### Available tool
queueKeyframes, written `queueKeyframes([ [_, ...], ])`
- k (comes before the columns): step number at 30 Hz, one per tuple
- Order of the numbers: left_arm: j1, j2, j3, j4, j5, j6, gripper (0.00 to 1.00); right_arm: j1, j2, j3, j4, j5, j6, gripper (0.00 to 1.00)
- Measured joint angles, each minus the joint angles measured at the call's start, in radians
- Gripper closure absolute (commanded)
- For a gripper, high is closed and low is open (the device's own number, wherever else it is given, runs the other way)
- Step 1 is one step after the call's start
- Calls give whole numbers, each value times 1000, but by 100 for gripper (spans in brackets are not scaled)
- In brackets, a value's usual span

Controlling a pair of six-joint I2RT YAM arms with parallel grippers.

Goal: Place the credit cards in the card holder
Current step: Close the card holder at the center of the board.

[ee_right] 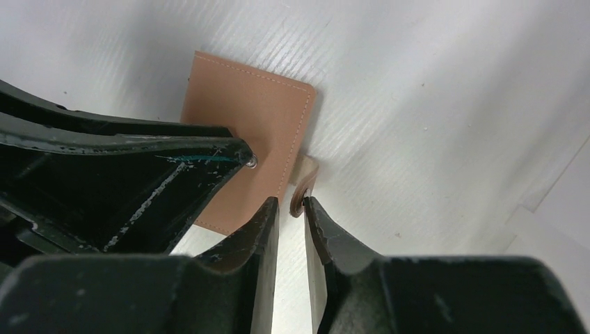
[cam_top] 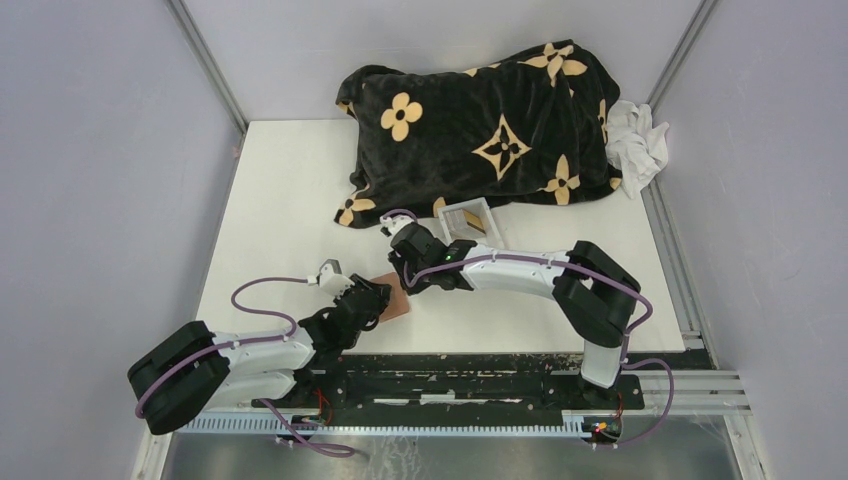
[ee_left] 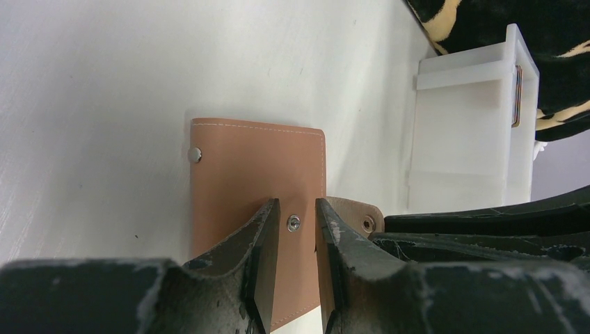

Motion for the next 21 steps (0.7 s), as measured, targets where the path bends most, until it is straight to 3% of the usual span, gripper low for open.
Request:
queueKeyframes([
  [21,0,0,0,0,0,-1,66,-13,57,48,-42,-12,-1,77],
])
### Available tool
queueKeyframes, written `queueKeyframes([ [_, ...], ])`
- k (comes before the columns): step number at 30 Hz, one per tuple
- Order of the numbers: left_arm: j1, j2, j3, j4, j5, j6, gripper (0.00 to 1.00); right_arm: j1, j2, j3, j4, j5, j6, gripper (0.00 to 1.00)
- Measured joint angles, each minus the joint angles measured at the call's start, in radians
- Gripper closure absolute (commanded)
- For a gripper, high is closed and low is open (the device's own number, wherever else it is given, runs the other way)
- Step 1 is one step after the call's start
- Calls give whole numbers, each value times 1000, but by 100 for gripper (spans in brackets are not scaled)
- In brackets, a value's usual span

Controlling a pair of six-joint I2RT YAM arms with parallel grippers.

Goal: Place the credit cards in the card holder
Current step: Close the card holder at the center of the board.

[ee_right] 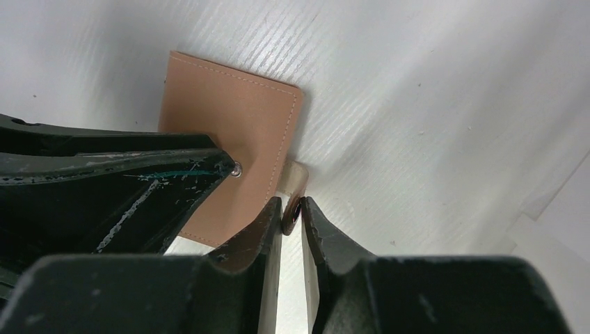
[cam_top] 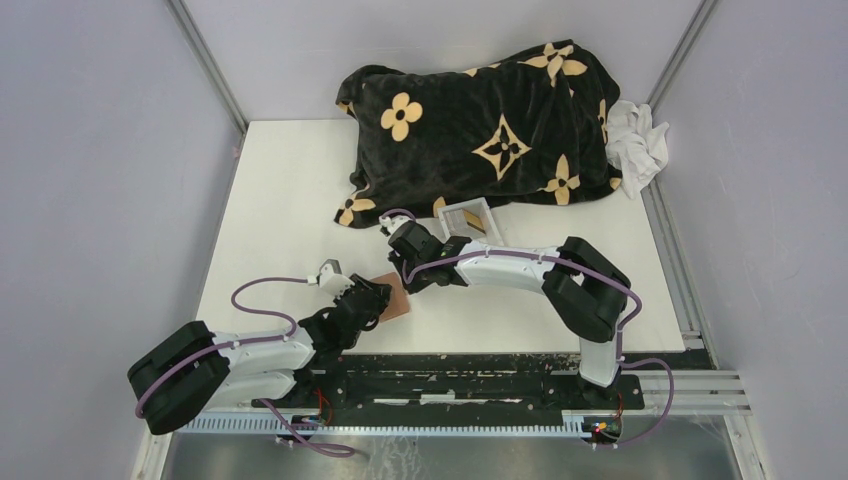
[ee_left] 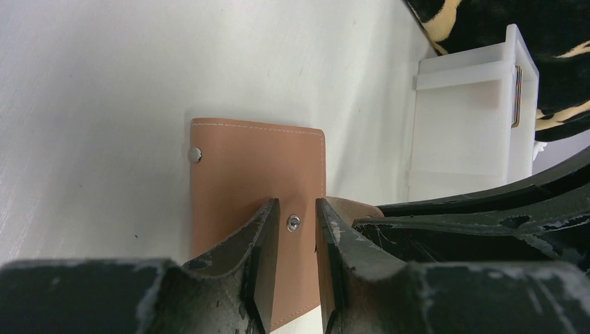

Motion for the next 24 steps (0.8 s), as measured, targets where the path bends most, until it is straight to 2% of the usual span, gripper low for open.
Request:
queueKeyframes([
  [14,0,11,0,13,-3,-4,66,0,0,0,0,-7,0,71],
  [24,0,16,0,17,-4,-23,66,0,-4,0,0,-7,0,71],
])
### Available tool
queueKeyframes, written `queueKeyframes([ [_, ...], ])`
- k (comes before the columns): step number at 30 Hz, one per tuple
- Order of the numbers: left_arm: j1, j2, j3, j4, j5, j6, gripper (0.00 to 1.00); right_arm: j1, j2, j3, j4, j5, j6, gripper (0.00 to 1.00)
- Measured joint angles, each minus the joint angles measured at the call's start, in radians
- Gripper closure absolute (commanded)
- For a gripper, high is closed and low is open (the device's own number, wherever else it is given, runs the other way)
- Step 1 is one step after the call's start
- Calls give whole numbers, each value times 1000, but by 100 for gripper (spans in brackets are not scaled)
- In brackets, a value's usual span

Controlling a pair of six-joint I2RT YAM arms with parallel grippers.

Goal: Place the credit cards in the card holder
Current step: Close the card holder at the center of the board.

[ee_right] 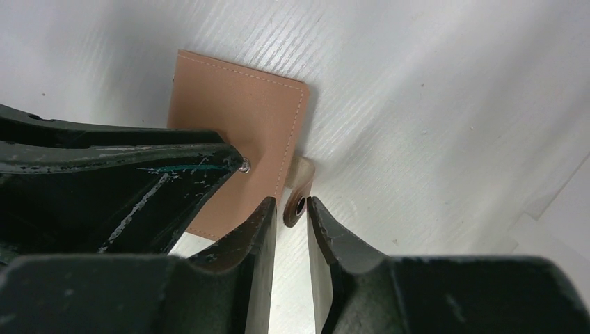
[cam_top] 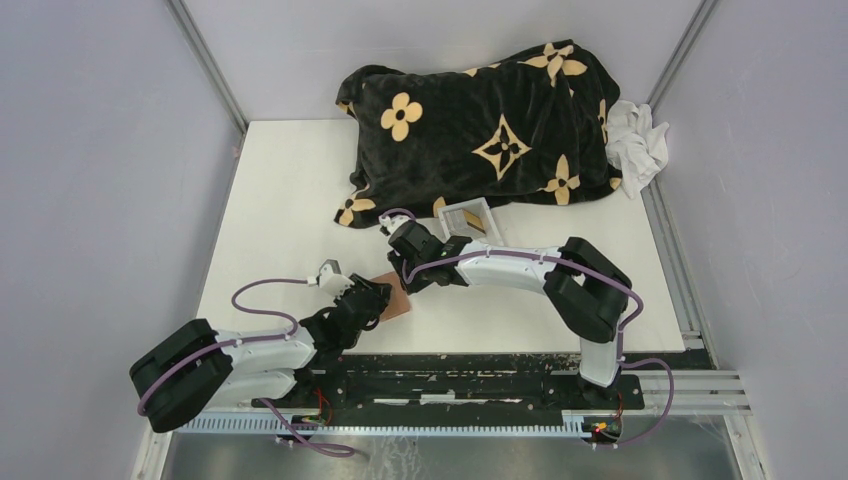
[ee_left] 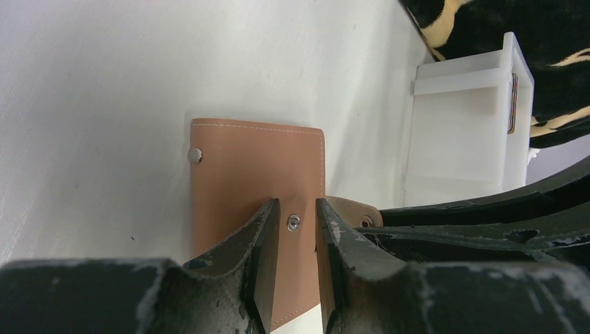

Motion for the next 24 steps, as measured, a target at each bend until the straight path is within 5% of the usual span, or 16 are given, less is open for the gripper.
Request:
queueKeyframes([
  [24,0,5,-2,9,-2,-16,66,0,-27,0,3,-7,1,78],
])
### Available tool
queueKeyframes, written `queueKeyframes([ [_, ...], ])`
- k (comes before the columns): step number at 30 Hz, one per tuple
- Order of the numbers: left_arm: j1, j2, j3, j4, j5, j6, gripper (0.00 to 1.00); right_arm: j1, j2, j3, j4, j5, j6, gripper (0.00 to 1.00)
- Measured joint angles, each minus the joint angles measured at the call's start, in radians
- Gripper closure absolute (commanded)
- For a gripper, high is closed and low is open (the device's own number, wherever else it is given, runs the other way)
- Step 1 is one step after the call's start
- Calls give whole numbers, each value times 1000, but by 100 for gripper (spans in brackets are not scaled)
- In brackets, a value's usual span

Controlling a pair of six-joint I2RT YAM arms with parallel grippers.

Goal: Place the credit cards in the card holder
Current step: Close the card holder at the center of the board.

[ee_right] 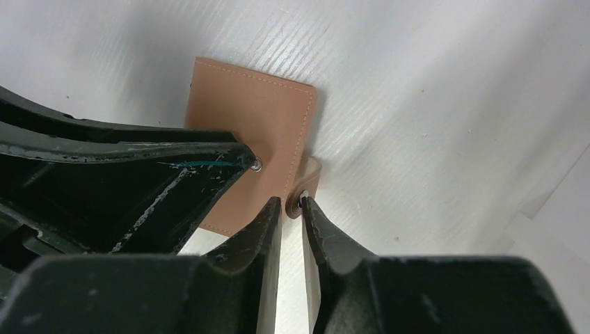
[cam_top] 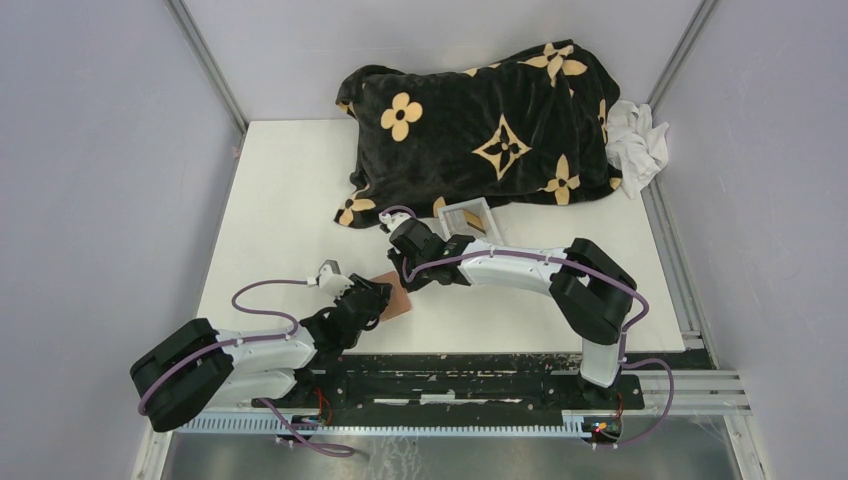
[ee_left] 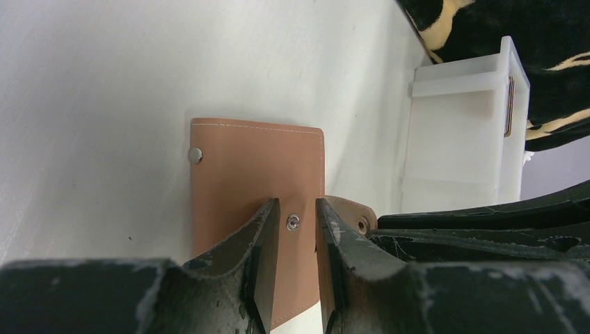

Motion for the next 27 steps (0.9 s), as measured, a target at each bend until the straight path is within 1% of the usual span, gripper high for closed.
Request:
queueKeyframes([
  [27,-2,-5,-4,0,0,-6,66,0,23,4,-7,0,0,81],
])
